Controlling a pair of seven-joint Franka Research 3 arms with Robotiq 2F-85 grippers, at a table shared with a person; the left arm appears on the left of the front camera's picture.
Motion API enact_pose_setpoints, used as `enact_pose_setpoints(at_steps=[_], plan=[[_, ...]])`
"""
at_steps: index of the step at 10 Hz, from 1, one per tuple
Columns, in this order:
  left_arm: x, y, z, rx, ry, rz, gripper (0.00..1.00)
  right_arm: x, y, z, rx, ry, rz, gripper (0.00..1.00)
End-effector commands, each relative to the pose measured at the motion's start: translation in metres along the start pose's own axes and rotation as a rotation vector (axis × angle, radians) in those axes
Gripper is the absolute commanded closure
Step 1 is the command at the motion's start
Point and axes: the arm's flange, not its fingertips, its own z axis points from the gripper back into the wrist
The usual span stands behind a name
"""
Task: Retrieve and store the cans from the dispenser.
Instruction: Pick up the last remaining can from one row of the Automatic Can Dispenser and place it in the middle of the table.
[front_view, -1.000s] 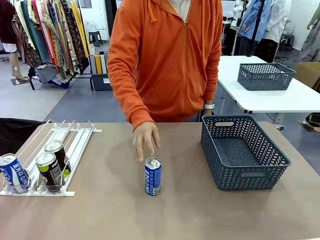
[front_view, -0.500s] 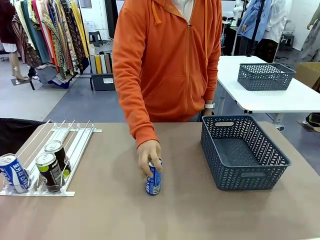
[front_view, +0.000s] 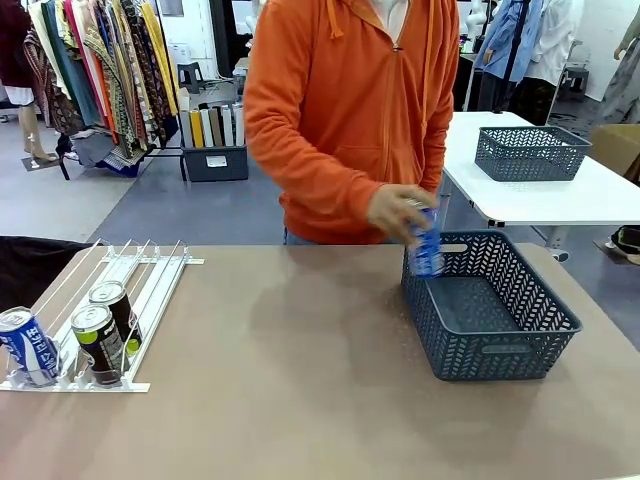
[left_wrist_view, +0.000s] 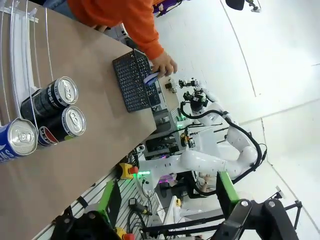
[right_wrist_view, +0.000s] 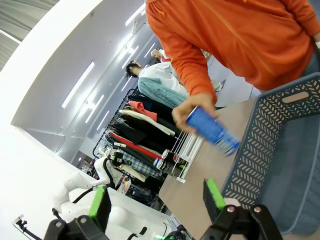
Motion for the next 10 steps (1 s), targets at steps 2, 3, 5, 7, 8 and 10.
enact_pose_setpoints(at_steps=[2, 3, 5, 7, 8, 10], plan=[[-0.002, -0.002, 0.000, -0.013, -0.002, -0.006, 0.00, 0.004, 0.004, -0.002, 0.011, -0.017, -0.011, 0.00], [0.000, 0.000, 0.000, -0.001, 0.001, 0.001, 0.00, 0.004, 0.004, -0.002, 0.011, -0.017, -0.011, 0.00], [0.025, -0.037, -0.053, 0.605, 0.158, 0.240, 0.00, 0.004, 0.004, -0.002, 0.011, -0.017, -0.011, 0.00], [0.044, -0.058, -0.097, 0.983, 0.190, 0.290, 0.00, 0.004, 0.004, -0.002, 0.011, -0.017, -0.011, 0.00], [0.050, -0.068, -0.118, 1.195, 0.085, 0.336, 0.00, 0.004, 0.004, -0.002, 0.011, -0.017, -0.011, 0.00], [0.054, -0.076, -0.143, 1.505, 0.043, 0.192, 0.00, 0.004, 0.004, -0.002, 0.011, -0.017, -0.011, 0.00]])
